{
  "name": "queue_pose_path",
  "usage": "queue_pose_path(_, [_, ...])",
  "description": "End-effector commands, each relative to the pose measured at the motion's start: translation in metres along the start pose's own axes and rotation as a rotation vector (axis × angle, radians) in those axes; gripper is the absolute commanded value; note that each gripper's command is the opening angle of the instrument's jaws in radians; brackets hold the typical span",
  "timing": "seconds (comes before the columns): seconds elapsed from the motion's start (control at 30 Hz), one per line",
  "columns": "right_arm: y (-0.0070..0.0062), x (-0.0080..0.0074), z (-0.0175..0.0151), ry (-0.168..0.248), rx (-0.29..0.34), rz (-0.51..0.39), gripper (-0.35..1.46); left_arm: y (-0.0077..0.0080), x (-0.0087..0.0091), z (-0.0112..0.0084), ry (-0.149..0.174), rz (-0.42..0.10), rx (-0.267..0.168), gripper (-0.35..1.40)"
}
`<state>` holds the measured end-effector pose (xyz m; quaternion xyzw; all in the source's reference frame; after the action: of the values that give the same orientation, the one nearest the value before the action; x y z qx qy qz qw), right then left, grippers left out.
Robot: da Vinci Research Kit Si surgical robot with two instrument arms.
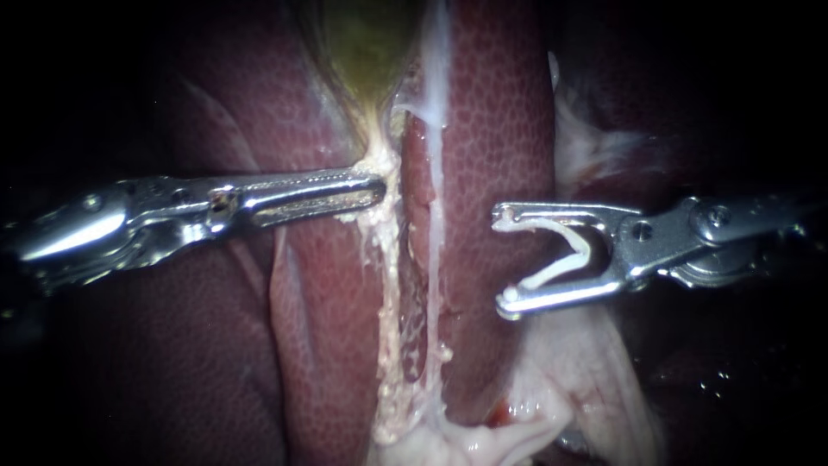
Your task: Clipping first clip left tube
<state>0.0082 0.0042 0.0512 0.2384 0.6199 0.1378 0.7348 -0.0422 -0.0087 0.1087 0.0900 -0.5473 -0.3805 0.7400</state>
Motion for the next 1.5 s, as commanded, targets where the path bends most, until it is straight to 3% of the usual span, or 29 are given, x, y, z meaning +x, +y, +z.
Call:
queue_pose_path(0.03, [0.0000,0.0000,0.0000,0.000,0.000,0.000,0.60,0.0000,0.0000,0.0000,0.000,0.000,0.000,-0.35])
queue_pose_path(0.37, [0.0000,0.0000,0.0000,0.000,0.000,0.000,0.60,-0.0001,-0.0009,-0.0006,0.001,-0.004,0.003,-0.35])
queue_pose_path(0.5, [0.0000,0.0000,0.0001,0.000,-0.001,0.000,0.60,0.0001,-0.0032,-0.0021,0.005,-0.016,0.015,-0.35])
queue_pose_path(0.73, [0.0000,0.0000,0.0001,0.000,-0.001,0.000,0.60,0.0010,-0.0077,-0.0059,-0.039,-0.034,-0.006,-0.35])
queue_pose_path(1.0, [0.0001,0.0000,0.0002,0.000,-0.001,0.000,0.60,0.0009,-0.0108,-0.0091,-0.073,-0.031,-0.022,-0.35])
queue_pose_path(1.5, [0.0001,-0.0002,0.0010,0.000,-0.005,-0.001,0.60,0.0004,-0.0104,-0.0093,-0.077,-0.029,-0.033,-0.35])
